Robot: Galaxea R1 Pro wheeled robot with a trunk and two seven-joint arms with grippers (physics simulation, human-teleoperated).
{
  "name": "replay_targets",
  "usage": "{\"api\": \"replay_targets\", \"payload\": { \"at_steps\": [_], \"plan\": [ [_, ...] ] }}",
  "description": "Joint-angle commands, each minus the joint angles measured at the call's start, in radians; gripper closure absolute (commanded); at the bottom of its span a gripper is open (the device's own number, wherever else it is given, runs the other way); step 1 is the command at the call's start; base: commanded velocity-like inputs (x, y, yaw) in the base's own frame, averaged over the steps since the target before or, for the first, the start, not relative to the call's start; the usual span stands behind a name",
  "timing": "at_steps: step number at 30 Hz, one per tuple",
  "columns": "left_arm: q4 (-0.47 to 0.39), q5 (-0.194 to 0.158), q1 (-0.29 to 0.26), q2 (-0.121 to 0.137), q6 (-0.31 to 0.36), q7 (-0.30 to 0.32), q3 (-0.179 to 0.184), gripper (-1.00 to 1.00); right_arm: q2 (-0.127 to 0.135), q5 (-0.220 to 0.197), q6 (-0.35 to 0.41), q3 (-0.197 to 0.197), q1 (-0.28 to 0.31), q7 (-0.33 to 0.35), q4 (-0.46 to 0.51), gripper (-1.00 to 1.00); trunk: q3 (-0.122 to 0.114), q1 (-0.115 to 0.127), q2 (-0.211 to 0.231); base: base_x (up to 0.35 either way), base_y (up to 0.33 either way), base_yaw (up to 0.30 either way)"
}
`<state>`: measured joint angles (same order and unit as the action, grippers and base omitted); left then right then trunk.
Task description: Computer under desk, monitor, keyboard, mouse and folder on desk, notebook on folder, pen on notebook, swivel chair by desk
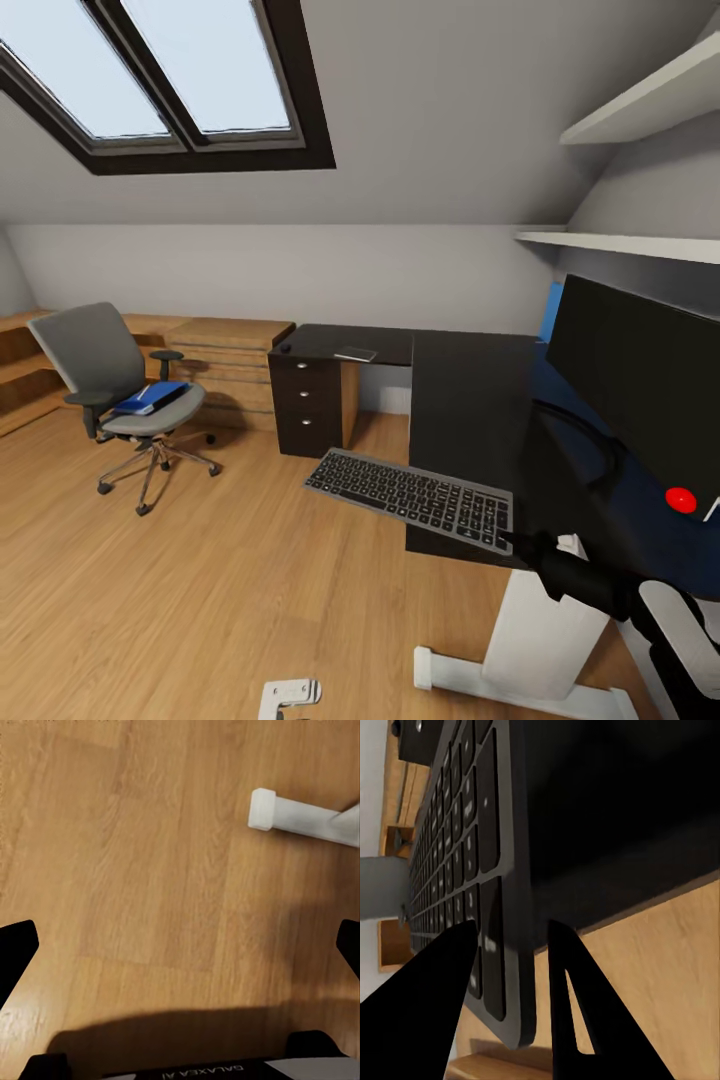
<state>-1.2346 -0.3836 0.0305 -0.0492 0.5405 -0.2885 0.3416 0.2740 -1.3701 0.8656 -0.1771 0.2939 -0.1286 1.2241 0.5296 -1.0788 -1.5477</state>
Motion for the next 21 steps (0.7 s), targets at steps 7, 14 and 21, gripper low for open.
{"api": "replay_targets", "payload": {
  "at_steps": [7, 14, 21],
  "plan": [
    [-0.002, -0.011, -0.001, 0.000, 0.003, -0.009, 0.002, -1.00, -0.001, -0.011, 0.001, 0.057, 0.001, 0.112, 0.048, 1.00, -0.021, 0.027, 0.049, 0.000, 0.000, 0.000],
    [0.009, -0.009, 0.000, -0.025, 0.003, -0.012, 0.001, -1.00, -0.100, 0.031, -0.050, 0.079, 0.001, 0.153, 0.115, 1.00, -0.043, 0.054, 0.098, 0.000, 0.000, 0.000],
    [0.018, -0.006, 0.000, -0.032, 0.002, -0.011, 0.000, -1.00, -0.284, 0.219, -0.388, 0.084, 0.005, 0.070, 0.175, 1.00, -0.065, 0.081, 0.147, 0.000, 0.000, 0.000]
  ]
}}
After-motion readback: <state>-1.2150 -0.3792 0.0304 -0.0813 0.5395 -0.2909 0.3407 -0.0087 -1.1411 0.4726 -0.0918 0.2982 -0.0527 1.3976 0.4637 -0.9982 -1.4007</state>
